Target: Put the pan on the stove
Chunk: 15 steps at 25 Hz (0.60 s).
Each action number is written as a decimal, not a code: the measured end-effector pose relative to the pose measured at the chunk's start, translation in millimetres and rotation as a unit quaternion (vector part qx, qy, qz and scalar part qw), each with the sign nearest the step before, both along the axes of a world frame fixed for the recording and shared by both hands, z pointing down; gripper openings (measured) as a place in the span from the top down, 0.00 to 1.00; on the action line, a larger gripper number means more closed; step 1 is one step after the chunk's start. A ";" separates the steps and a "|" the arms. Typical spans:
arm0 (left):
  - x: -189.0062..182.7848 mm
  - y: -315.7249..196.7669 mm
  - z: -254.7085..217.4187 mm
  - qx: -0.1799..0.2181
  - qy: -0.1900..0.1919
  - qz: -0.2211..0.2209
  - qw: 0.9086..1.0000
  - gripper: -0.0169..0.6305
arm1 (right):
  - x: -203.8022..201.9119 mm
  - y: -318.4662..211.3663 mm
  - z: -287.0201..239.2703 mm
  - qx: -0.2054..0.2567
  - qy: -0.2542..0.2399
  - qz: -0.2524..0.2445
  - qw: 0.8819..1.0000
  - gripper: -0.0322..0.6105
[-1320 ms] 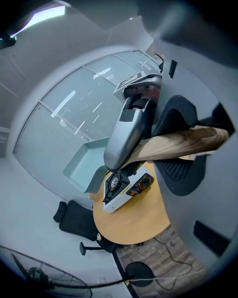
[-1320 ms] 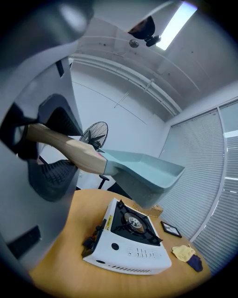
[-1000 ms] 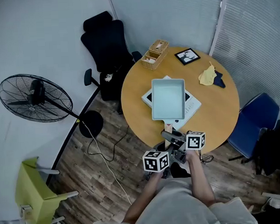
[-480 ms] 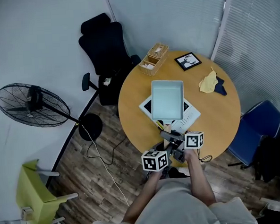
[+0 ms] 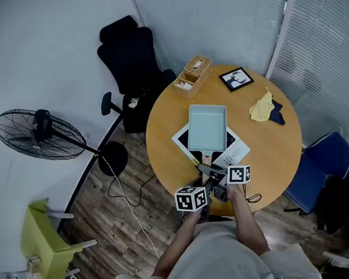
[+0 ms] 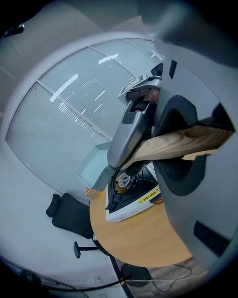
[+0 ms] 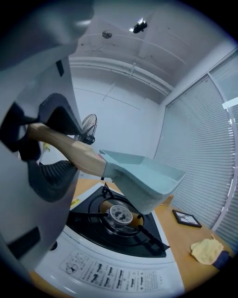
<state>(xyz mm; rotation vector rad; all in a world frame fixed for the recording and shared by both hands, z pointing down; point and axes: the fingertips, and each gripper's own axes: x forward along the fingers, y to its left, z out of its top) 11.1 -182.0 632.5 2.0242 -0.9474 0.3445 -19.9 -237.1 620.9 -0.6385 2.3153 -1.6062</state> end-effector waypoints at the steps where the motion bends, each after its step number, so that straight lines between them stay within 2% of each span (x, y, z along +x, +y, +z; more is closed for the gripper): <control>1: -0.6 -2.4 1.6 -0.003 0.000 -0.002 1.000 0.78 | -0.6 -2.5 2.1 -0.005 -0.001 -0.001 1.000 0.68; 15: -4.1 -26.6 28.9 -0.033 0.003 -0.026 0.999 0.78 | -3.2 -25.3 34.2 -0.050 0.002 -0.006 0.999 0.68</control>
